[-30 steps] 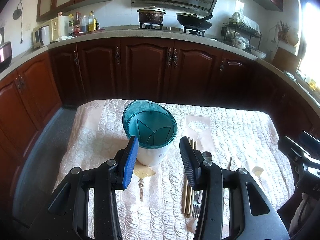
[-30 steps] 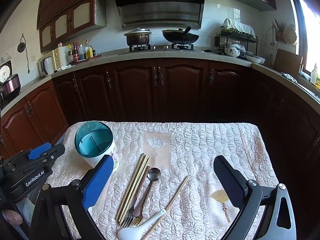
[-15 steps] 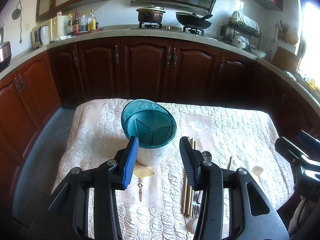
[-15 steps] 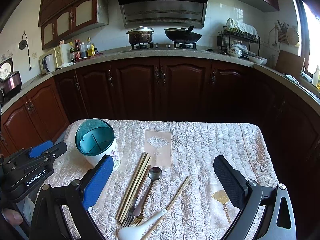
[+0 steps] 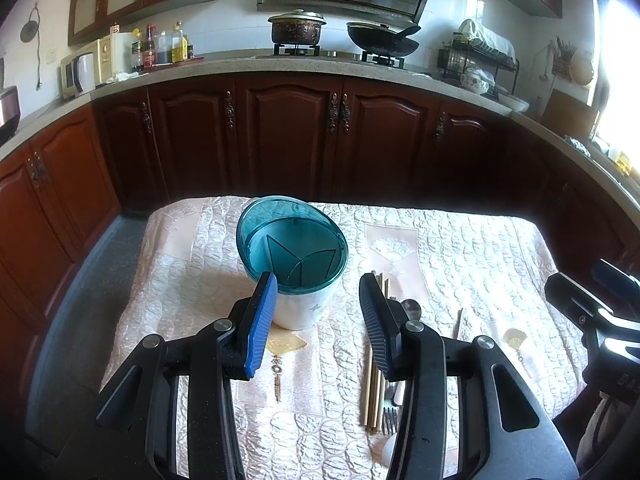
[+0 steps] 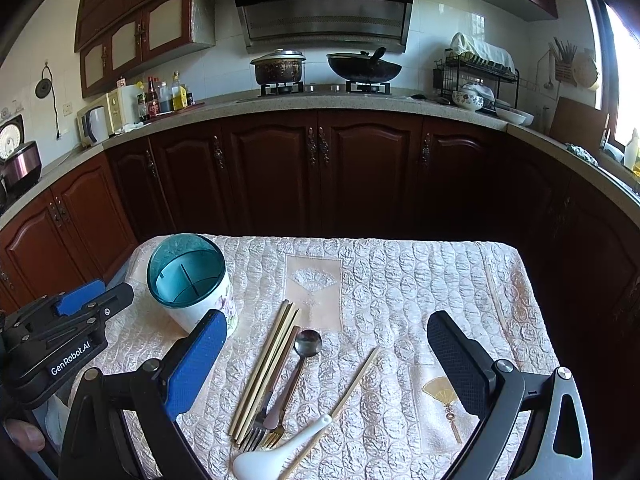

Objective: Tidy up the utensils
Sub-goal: 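Move both tools toward the utensils lying beside the floral holder, then grasp a wooden chopstick with the left tool while the right tool grasps the metal spoon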

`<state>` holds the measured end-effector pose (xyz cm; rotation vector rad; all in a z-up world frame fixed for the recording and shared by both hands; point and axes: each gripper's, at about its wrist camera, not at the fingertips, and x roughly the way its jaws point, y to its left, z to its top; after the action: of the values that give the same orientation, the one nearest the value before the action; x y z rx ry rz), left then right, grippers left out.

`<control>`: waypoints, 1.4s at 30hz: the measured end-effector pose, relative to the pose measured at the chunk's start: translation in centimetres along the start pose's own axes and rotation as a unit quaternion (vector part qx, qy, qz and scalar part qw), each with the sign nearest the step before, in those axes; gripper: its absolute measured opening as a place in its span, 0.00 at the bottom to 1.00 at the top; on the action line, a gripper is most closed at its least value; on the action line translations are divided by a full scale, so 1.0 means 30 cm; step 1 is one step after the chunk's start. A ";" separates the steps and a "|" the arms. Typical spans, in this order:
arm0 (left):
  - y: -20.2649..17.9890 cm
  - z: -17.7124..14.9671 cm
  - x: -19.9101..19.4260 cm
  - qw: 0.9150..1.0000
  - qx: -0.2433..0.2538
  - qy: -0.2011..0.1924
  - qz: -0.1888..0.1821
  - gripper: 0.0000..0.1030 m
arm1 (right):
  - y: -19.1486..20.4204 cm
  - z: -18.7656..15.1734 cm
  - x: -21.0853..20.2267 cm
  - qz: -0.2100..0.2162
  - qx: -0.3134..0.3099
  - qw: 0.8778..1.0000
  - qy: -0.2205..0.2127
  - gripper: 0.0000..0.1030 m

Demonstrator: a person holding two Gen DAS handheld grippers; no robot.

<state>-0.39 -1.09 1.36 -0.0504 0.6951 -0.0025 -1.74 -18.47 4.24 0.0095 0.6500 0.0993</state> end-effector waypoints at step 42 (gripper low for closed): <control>-0.024 -0.046 0.081 0.998 -0.007 0.045 -0.050 0.41 | -0.038 -0.050 0.068 0.004 0.005 0.999 0.034 0.98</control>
<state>0.60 -1.92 -1.21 -0.1000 0.7816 -0.0968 -0.93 -19.44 1.77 0.0182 0.7187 0.1050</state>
